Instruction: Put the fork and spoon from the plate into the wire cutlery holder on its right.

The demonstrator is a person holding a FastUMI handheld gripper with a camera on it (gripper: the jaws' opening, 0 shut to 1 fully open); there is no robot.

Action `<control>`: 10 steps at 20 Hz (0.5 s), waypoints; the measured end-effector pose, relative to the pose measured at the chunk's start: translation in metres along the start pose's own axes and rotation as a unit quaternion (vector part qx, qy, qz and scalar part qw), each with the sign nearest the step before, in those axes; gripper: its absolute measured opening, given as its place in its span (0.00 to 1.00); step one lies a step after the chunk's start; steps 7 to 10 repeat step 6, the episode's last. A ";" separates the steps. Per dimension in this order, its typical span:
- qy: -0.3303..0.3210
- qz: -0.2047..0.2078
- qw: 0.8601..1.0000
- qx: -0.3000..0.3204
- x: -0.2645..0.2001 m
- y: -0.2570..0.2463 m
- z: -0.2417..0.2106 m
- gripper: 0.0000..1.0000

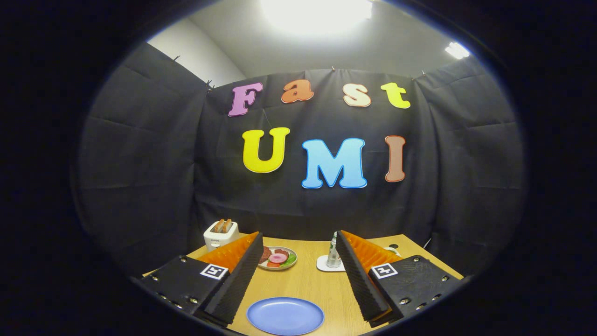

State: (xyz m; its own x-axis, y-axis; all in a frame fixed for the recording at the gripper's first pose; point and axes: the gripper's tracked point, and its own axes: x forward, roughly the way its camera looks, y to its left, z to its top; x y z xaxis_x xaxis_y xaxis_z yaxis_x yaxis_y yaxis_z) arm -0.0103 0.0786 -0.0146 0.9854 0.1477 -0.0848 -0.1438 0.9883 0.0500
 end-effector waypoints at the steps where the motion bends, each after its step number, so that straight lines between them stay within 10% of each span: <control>1: -0.002 0.004 1.000 0.003 0.000 0.005 0.000 0.96; 10: 0.016 0.046 0.999 0.008 -0.003 0.039 -0.012 0.96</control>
